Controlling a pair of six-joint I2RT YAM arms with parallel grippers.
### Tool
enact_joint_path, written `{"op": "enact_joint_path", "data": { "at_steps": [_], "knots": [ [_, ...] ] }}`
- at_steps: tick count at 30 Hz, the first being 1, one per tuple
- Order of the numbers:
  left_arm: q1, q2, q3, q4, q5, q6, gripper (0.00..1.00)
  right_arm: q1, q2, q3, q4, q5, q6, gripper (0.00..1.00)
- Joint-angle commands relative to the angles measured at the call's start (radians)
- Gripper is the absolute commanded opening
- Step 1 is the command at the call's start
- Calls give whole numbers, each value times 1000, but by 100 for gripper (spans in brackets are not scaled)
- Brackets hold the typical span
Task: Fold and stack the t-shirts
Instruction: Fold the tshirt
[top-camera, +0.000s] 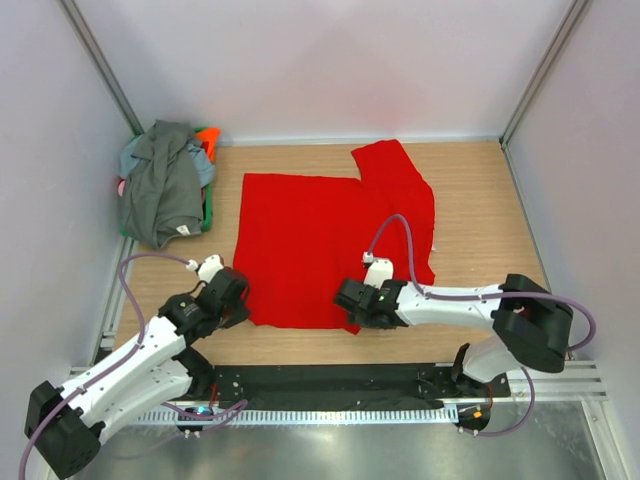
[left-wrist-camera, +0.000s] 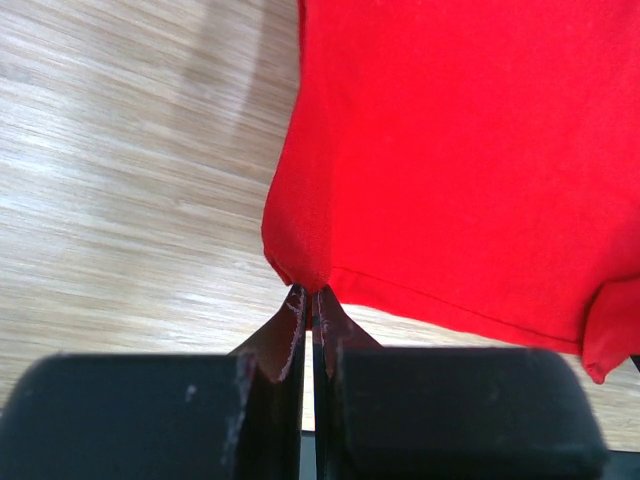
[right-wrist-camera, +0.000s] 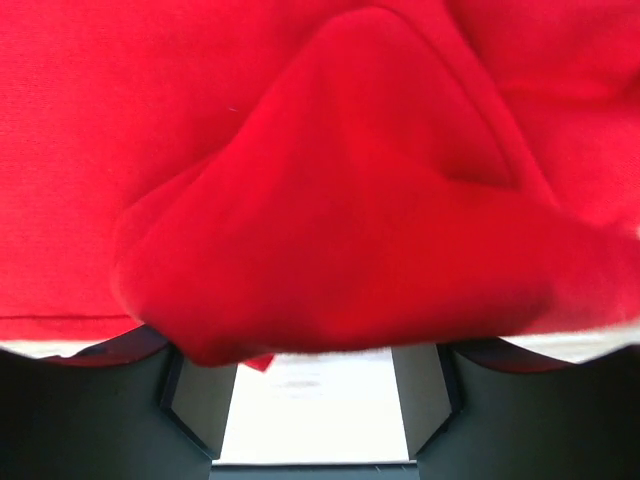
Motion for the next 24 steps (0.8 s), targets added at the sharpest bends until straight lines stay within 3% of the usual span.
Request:
{"op": "enact_joint_path", "data": {
  "at_steps": [1, 4, 5, 7, 8, 9, 10, 11, 24],
  "knots": [
    [4, 11, -1, 23, 10, 17, 0, -4, 42, 39, 71, 1, -46, 63],
    [4, 8, -4, 23, 5, 18, 0, -4, 66, 18, 111, -15, -52, 55],
    [5, 2, -4, 24, 3, 18, 0, -4, 73, 11, 115, -19, -52, 44],
    [4, 2, -4, 21, 2, 17, 0, -4, 71, -5, 122, -26, -49, 33],
    [5, 3, -4, 23, 2, 18, 0, -4, 67, -10, 122, -28, -46, 23],
    [4, 8, -4, 24, 2, 18, 0, -4, 59, -24, 116, -31, -42, 19],
    [5, 8, -4, 24, 0, 18, 0, -3, 42, -28, 108, -32, -39, 6],
    [4, 13, -2, 23, 0, 18, 0, 2, 28, -33, 96, -35, -33, 2],
    [5, 13, 38, 8, 5, 15, 0, 201, -217, -15, -308, -106, 131, 1]
  ]
}}
